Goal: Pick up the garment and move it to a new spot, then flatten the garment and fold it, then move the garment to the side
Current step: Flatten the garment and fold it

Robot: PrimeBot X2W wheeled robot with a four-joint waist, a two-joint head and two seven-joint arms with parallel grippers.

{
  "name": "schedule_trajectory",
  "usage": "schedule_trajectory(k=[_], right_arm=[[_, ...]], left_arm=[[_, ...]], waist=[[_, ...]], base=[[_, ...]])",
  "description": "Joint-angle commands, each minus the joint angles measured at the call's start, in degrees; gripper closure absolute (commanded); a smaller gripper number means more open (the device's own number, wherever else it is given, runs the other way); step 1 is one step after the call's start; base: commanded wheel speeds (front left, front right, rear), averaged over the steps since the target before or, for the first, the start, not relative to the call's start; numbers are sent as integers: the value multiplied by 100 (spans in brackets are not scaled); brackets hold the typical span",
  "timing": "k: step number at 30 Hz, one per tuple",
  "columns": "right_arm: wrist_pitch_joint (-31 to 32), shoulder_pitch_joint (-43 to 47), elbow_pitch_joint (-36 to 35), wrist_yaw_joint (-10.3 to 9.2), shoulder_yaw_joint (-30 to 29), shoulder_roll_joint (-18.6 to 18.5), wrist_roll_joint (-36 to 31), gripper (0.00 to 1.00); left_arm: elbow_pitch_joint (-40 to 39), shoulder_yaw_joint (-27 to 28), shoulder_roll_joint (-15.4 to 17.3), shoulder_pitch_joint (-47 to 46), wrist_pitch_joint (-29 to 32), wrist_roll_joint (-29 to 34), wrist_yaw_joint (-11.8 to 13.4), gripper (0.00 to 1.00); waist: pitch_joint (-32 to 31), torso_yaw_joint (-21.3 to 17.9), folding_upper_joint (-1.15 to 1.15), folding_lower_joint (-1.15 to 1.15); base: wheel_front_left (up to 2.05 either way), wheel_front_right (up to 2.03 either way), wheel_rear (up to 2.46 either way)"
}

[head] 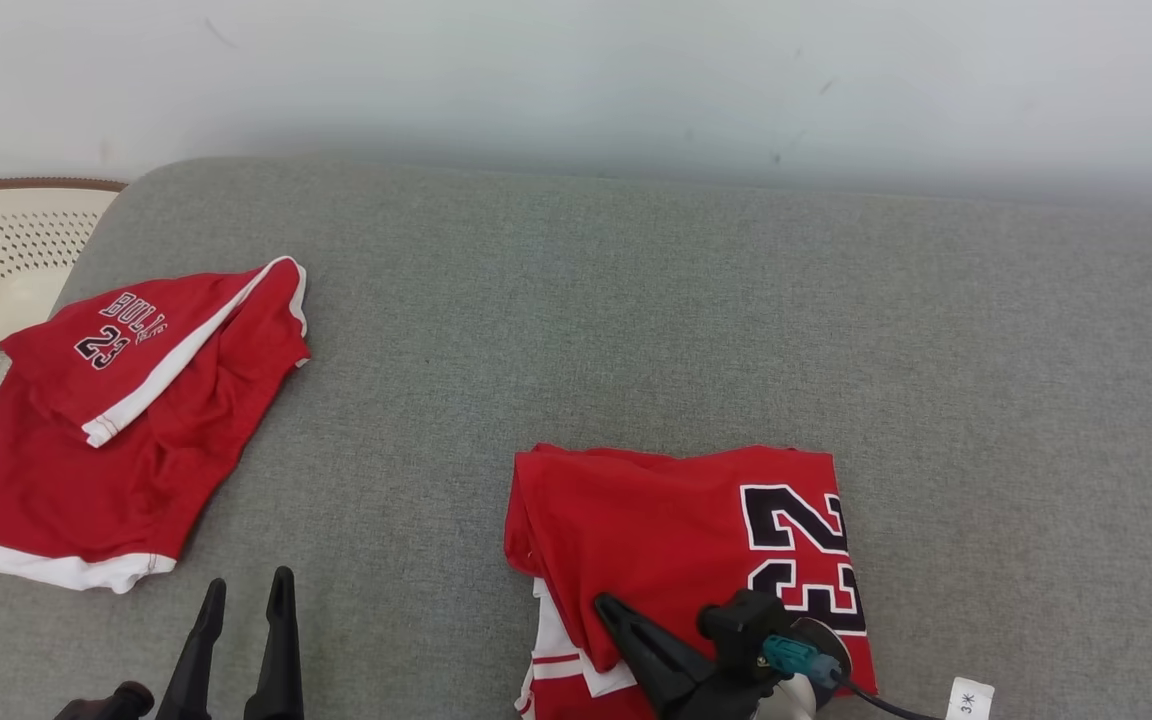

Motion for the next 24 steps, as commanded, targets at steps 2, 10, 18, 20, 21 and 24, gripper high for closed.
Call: schedule_trajectory(k=[2, 10, 18, 20, 21, 24], right_arm=[[-27, 26, -26, 1, 105, -1, 98, 100], [-27, -117, -241, 1, 236, -127, 229, 100], [-27, 76, -461, 1, -515, -286, -19, 100], [-26, 167, -517, 1, -854, -304, -92, 100], [-26, 211, -542, 1, -1017, -317, -146, 100], [-26, 329, -591, 1, -1356, -354, -312, 100]], left_arm=[[10, 20, 4, 4, -25, -20, 1, 0], [-6, 68, 3, 30, -25, -38, 1, 0], [-10, 73, 4, 80, -25, -48, 1, 0], [-16, 76, 3, 86, -25, -47, 1, 0], [-17, 77, 4, 91, -25, -48, 1, 0], [-15, 73, 3, 97, -25, -49, 1, 0]], waist=[[6, 21, 0, 0], [13, 26, 0, 0], [-52, 3, 0, 0], [-60, 1, 0, 0], [-65, -1, 0, 0], [-73, -5, 0, 0]], base=[[0, 0, 0], [0, 0, 0], [0, 0, 0], [0, 0, 0], [0, 0, 0], [0, 0, 0]])
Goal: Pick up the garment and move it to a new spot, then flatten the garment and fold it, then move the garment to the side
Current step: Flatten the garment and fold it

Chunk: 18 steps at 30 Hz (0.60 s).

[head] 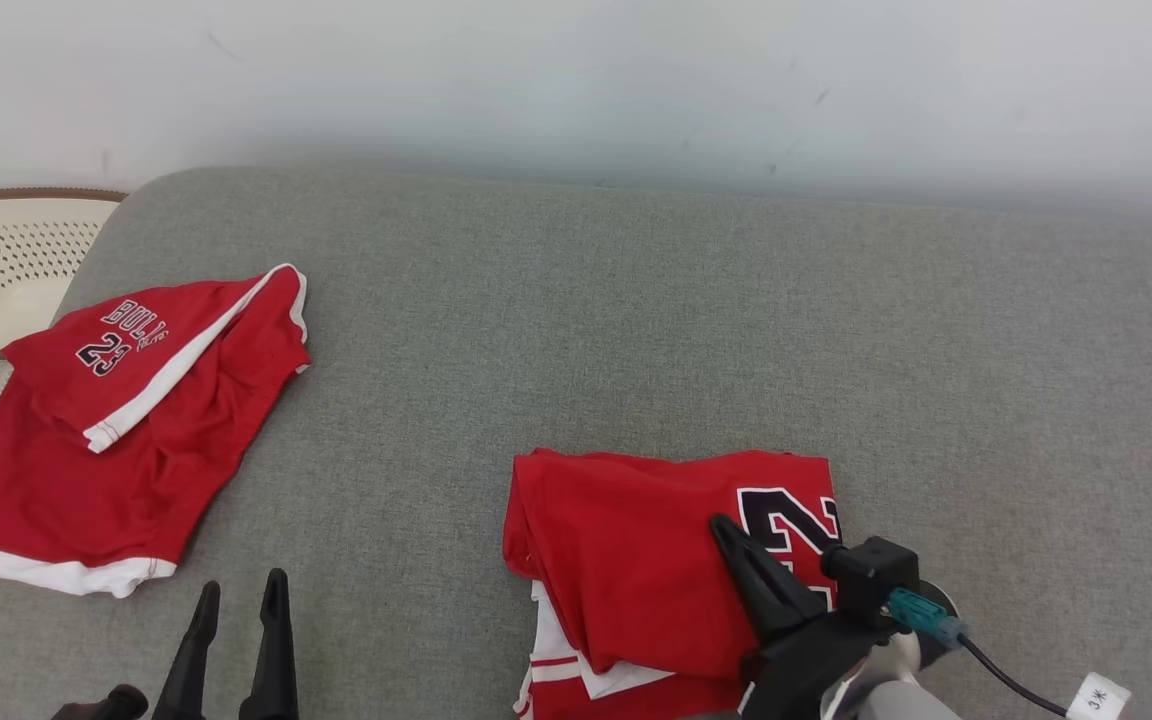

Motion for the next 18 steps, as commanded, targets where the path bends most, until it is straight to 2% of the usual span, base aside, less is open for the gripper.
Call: schedule_trajectory(k=[1, 8, 18], right_arm=[[-27, 102, -4, 1, -64, -31, -98, 100], [-26, 316, 250, 1, -318, -45, -280, 100], [-18, 224, 691, 1, 44, 262, -183, 100]], left_arm=[[-4, 13, 3, 76, -24, -23, 1, 0], [8, -8, 4, 86, -24, -30, 1, 0], [28, -51, 3, 65, -24, -27, 1, 0]], waist=[[-4, 1, 0, 0], [-12, 16, 0, 0], [-11, 48, 0, 0]], base=[[0, 0, 0], [0, 0, 0], [0, 0, 0]])
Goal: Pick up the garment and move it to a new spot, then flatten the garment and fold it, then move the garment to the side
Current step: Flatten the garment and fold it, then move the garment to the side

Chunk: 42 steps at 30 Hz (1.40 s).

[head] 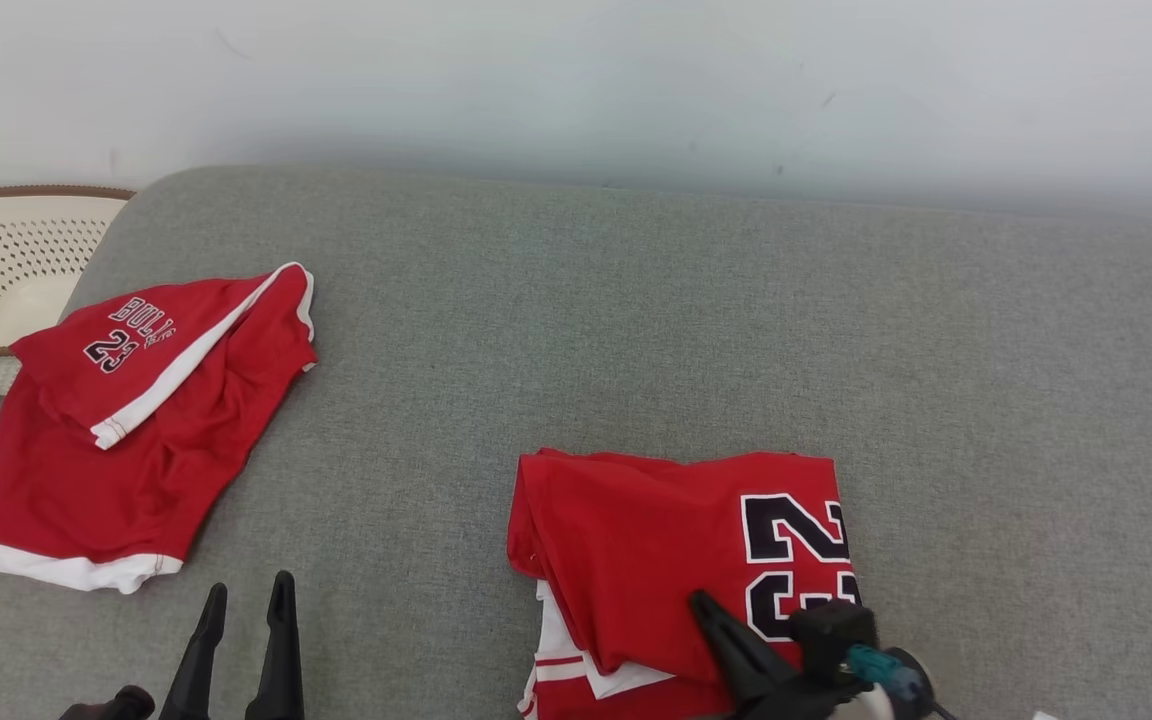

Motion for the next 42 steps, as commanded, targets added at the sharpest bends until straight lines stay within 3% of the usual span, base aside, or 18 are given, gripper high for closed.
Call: schedule_trajectory(k=[1, 14, 21, 25, 26, 27, 28, 38, 42], right_arm=[[-6, -62, 20, 1, 49, 34, 45, 100], [-5, -292, 7, 1, 1196, 258, 493, 100], [-5, -413, -18, 1, 1341, 254, 609, 100], [-4, -427, -73, 1, 1082, 181, 563, 100], [-5, -411, -117, 1, 976, 171, 516, 73], [-4, -391, -165, 1, 843, 154, 477, 25], [-4, -357, -209, 1, 701, 135, 446, 0], [-5, -91, -458, 1, -755, -198, 18, 0], [-4, -34, -387, 1, -1080, -285, -21, 0]], left_arm=[[16, 0, 4, 49, -25, -15, 1, 0], [35, -17, 3, 42, -25, -38, 1, 0], [39, 8, 4, 64, -25, -58, 1, 0], [29, 32, 3, 68, -25, -61, 1, 0], [23, 42, 4, 71, -24, -60, 1, 0], [15, 51, 3, 77, -25, -58, 1, 0], [5, 60, 3, 81, -25, -57, 1, 0], [-78, 159, 3, 117, -24, 42, 1, 0], [-107, 174, 4, 130, -25, 78, 1, 0]], waist=[[0, 8, 0, 0], [-8, 138, 0, 0], [-10, 164, 0, 0], [-7, 143, 0, 0], [-6, 134, 0, 0], [-5, 122, 0, 0], [-4, 109, 0, 0], [-32, -56, 0, 0], [-48, -93, 0, 0]], base=[[0, 0, 0], [0, 0, 0], [0, 0, 0], [0, 0, 0], [0, 0, 0], [0, 0, 0], [0, 0, 0], [0, 0, 0], [0, 0, 0]])
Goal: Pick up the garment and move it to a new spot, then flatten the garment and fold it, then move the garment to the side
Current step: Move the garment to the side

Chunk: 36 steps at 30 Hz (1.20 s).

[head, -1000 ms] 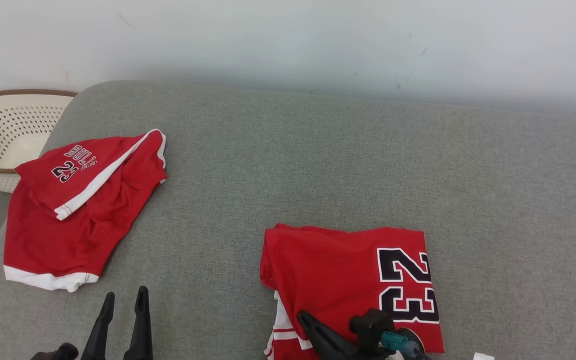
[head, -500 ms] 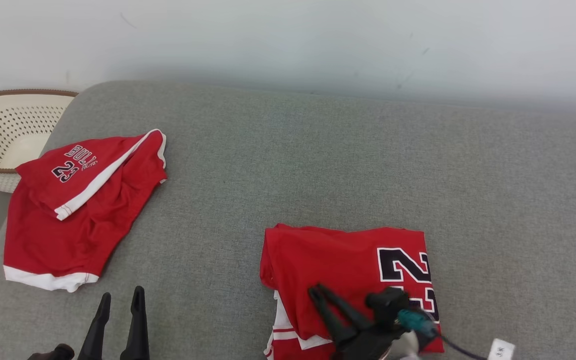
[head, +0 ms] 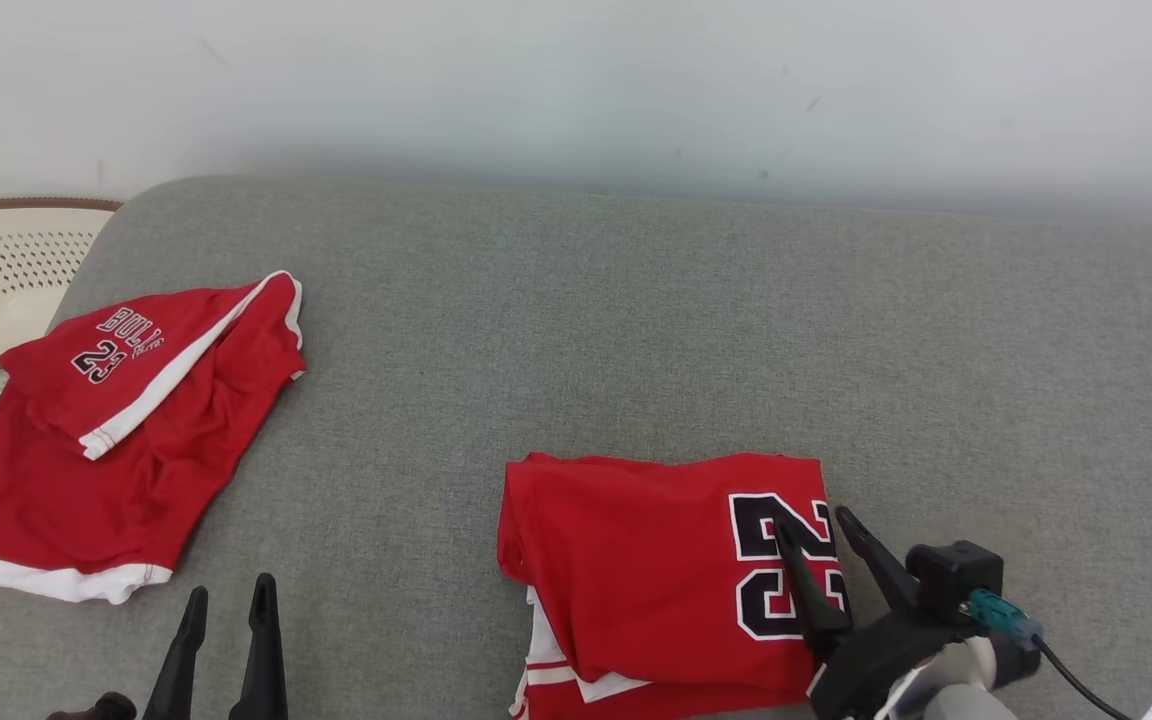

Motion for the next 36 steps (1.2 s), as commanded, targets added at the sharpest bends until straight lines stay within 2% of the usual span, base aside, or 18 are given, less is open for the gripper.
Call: schedule_trajectory(k=[1, 7, 18, 19, 20, 21, 31, 36], right_arm=[[-2, 78, 74, 1, -31, -39, -8, 0], [137, -27, 442, 1, -176, -108, 156, 0], [680, -168, 876, 1, 228, -42, 739, 0], [785, -177, 916, 1, 333, -80, 864, 25], [790, -180, 902, 1, 384, -93, 923, 59], [777, -191, 873, 1, 445, -112, 975, 100], [483, -584, 730, 1, 669, -387, 1096, 100], [448, -985, 749, 1, 605, -578, 1111, 100]], left_arm=[[-22, 20, 4, 69, -24, 52, 1, 0], [-54, 13, 4, 99, -24, 75, 1, 0], [-59, -26, 4, 113, -24, 69, 1, 0], [-43, -17, 4, 117, -24, 58, 1, 0], [-34, -14, 4, 116, -24, 52, 1, 0], [-23, -15, 3, 110, -24, 44, 1, 0], [-6, -14, 4, 71, -24, 12, 1, 0], [-47, -2, 3, 49, -24, 10, 1, 0]], waist=[[-14, -18, 0, 0], [-28, -49, 0, 0], [41, 8, 0, 0], [39, 8, 0, 0], [37, 5, 0, 0], [34, 1, 0, 0], [36, -100, 0, 0], [93, -170, 0, 0]], base=[[0, 0, 0], [0, 0, 0], [0, 0, 0], [0, 0, 0], [0, 0, 0], [0, 0, 0], [0, 0, 0], [0, 0, 0]])
